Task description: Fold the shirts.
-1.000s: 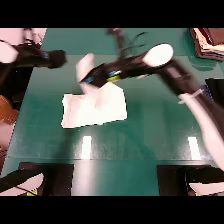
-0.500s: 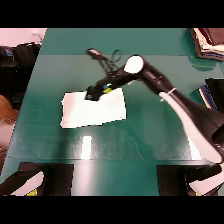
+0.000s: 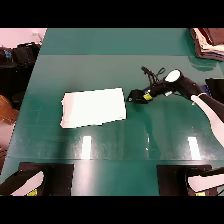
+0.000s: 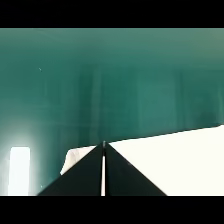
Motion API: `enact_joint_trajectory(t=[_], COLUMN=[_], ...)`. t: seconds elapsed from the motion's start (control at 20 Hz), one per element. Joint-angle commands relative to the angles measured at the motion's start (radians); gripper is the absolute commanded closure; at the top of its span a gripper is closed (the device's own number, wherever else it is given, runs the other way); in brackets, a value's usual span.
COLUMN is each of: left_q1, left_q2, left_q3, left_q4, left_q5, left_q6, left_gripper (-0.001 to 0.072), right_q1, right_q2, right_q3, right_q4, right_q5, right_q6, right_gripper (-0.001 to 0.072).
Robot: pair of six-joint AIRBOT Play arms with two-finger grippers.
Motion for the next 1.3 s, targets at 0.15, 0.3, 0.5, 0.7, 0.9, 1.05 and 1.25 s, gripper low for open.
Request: enact_joint_trajectory(t=[0.15,0.3,0.5,0.7,0.9,1.05,1.25], left_q1=[0.001,0.001,-0.004,-0.106,-0.245,-0.334,-0.417], left_q2=[0.001,0.001,0.001,-0.004,-0.01,-0.01,-0.01], left_q3=[0.0,0.0,0.0,0.0,0.0,0.0,0.0], left_q4=[-0.02,-0.031,-0.106,-0.107,-0.107,-0.107,-0.107], left_q5=[0.023,0.021,0.02,0.026,0.047,0.144,0.247], left_q6=[0.0,0.0,-0.001,-0.01,-0.012,-0.028,-0.038], left_gripper=[0.0684,0.0684,0.0685,0.0685,0.0685,0.0685,0.0684], right_q1=[0.061,0.15,0.216,0.154,-0.04,-0.26,-0.599], right_q2=[-0.162,-0.249,-0.299,-0.282,-0.158,-0.028,0.087], right_q3=[0.063,0.187,0.322,0.414,0.451,0.451,0.451], right_q4=[0.189,0.224,0.174,0.148,0.007,-0.135,-0.183], right_q5=[0.0,-0.003,-0.02,-0.016,0.039,0.066,0.056], right_q6=[-0.034,-0.03,-0.03,-0.03,-0.011,-0.003,-0.003], right_gripper=[0.0102,0.0164,0.0559,0.0695,0.0695,0.0695,0.0695])
